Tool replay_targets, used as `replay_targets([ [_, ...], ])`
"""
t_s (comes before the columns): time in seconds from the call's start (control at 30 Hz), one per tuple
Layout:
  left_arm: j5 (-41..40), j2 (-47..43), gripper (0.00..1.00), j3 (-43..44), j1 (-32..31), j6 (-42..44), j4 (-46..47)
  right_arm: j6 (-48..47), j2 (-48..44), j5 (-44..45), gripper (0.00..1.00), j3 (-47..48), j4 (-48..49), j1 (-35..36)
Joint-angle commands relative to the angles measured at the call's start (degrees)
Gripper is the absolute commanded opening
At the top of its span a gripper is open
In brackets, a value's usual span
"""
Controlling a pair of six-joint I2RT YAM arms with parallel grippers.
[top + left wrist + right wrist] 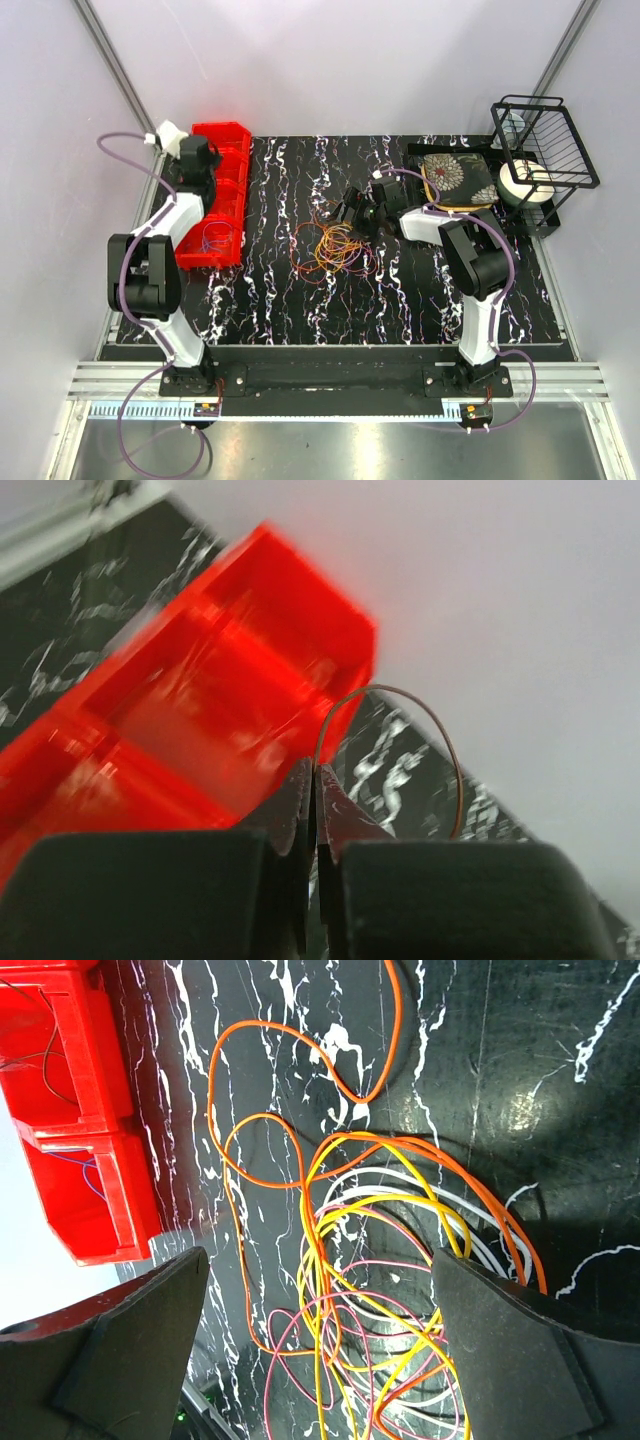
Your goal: Untangle the cables
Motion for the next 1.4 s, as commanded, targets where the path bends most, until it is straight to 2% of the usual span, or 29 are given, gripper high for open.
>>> replay_targets([
  [0.0,-1.5,-5.0,0.0,-4.8,0.3,-2.4,9.0,0.3,1.6,-0.8,1.0,1.0,-0.1,-0.1],
  [0.13,-0.7,-8.3,0.0,-8.4,2.1,-2.1,12.2,0.5,2.0,-1.1,1.0,1.1,0.1,-0.1],
  [0.33,-2.8,-11.0,0.0,-10.2,4.0,-0.2,9.1,0.7,2.4,-1.8,0.99,1.4,0.2,-0.1],
  [0.83,-7.3,-15.8,0.0,-17.5,8.1,-3.0,6.3,1.0,2.7,-2.6,1.0,1.5,0.5,-0.1],
  [1.17,-7.4,-21.0,0.0,-22.2,9.4,-2.4,8.6,1.2,2.9,-3.2,1.0,1.5,0.7,-0.1],
  [1.37,-3.4,-15.6,0.0,-19.9,9.4,-3.3,5.8,1.5,3.1,-3.7,0.99,1.5,1.1,-0.1],
])
